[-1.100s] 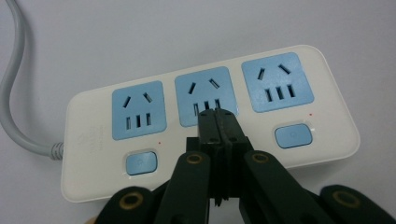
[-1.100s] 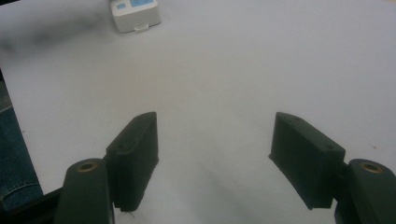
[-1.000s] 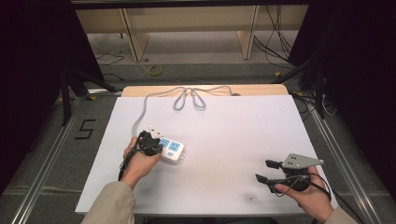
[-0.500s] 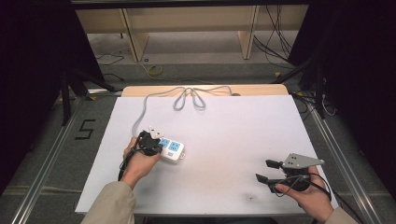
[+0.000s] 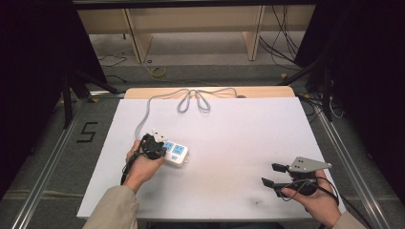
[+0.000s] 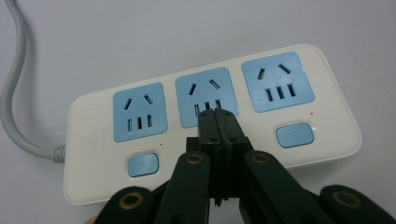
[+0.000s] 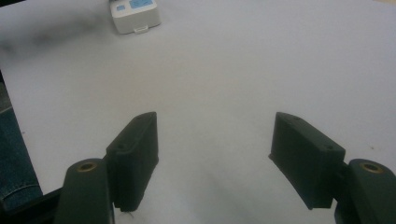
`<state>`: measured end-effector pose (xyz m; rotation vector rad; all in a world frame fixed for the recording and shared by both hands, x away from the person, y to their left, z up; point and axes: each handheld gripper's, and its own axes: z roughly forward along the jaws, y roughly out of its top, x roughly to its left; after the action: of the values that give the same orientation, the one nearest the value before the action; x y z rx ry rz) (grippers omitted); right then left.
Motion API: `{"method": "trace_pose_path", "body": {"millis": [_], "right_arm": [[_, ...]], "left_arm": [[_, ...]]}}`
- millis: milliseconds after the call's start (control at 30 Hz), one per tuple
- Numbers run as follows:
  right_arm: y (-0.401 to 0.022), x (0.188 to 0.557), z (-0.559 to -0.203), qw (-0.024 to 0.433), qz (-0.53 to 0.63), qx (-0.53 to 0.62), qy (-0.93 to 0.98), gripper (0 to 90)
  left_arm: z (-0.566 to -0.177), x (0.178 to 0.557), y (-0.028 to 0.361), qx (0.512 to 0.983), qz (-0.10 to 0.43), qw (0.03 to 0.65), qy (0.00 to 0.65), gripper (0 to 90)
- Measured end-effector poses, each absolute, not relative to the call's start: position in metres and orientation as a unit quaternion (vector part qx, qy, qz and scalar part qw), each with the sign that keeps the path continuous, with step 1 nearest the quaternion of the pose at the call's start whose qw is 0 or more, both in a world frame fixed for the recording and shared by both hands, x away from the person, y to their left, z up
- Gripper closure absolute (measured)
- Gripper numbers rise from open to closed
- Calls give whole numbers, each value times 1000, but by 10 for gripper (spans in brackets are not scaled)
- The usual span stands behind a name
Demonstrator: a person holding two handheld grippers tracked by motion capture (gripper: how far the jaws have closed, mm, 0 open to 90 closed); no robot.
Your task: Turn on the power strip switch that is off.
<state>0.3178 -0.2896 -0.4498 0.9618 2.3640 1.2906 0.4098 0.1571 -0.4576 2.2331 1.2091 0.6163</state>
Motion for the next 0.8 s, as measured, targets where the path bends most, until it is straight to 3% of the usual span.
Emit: {"method": "trace_pose_path", "body": {"millis": [767, 800], "right_arm": [[-290, 318, -450, 142, 448, 333, 817, 324], [-290, 318, -450, 142, 448, 333, 817, 324]], "left_arm": [[-451, 405, 162, 811, 241, 288, 449, 893], [-451, 405, 162, 811, 239, 290, 449, 859]]}}
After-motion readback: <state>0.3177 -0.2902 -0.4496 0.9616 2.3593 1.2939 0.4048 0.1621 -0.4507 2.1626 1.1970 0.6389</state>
